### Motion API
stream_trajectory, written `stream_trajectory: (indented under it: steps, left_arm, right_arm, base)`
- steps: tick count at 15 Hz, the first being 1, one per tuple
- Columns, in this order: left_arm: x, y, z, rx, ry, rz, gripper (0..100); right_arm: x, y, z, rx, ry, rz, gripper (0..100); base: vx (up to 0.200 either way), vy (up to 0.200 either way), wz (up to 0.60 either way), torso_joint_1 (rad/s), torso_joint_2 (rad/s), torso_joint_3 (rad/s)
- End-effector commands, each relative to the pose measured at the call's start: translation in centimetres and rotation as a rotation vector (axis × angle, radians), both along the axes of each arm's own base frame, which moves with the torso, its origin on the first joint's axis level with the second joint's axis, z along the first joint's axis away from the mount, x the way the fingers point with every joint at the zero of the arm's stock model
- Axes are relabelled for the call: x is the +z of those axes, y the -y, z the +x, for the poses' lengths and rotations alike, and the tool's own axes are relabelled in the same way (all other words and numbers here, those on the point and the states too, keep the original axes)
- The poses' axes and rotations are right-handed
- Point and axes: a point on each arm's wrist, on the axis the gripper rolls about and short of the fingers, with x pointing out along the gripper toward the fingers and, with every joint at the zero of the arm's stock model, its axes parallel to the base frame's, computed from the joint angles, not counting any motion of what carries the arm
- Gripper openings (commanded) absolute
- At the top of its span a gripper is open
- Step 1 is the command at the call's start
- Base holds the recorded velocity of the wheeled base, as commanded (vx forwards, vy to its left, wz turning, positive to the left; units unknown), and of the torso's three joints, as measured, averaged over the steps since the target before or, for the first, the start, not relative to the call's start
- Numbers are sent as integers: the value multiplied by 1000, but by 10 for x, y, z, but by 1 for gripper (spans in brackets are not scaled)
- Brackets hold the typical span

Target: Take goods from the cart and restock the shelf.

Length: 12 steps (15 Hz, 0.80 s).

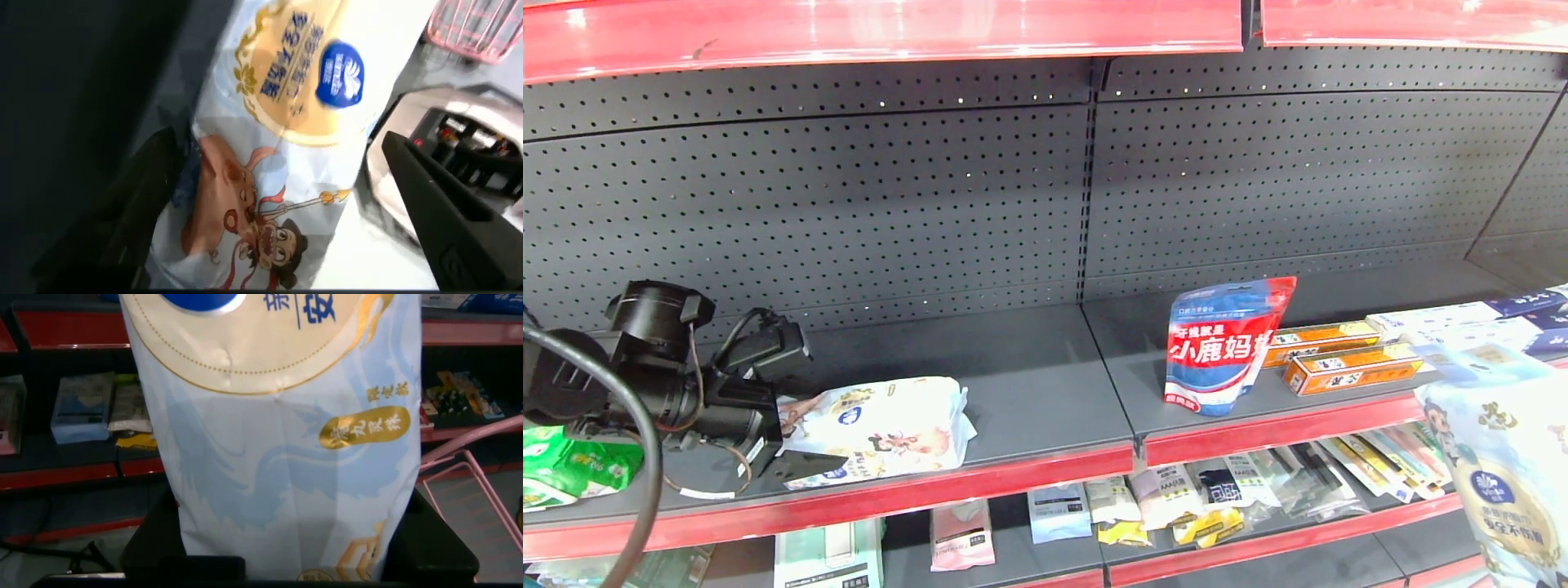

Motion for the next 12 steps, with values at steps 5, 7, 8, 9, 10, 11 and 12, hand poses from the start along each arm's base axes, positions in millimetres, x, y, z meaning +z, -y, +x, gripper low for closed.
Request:
stream_trajectory:
  steps: [5,7,8,9,10,11,12]
  left_arm:
    - [23,2,3,30,115,-30,100]
    - [31,1,12,115,179,-77,100]
    - [36,7,26,217,246,-113,100]
    - [38,12,34,291,295,-122,100]
    - [40,24,44,406,376,-144,100]
    - [39,31,48,518,436,-154,100]
    - [39,34,50,630,482,-144,100]
  right_arm:
    - [0,0,0,-2,2,-1,0]
    - [1,0,0,0,5,-1,0]
    - [3,0,0,0,8,-1,0]
    - [3,0,0,-2,8,-2,0]
    - [3,0,1,0,8,-1,0]
    - [4,0,1,0,9,-1,0]
    - [4,0,1,0,12,-2,0]
  base:
    - [0,0,0,0,0,0]
    - [0,0,0,0,0,0]
    - [0,0,0,0,0,0]
    - [0,0,0,0,0,0]
    - [0,0,0,0,0,0]
    - [0,0,0,0,0,0]
    - [0,0,0,0,0,0]
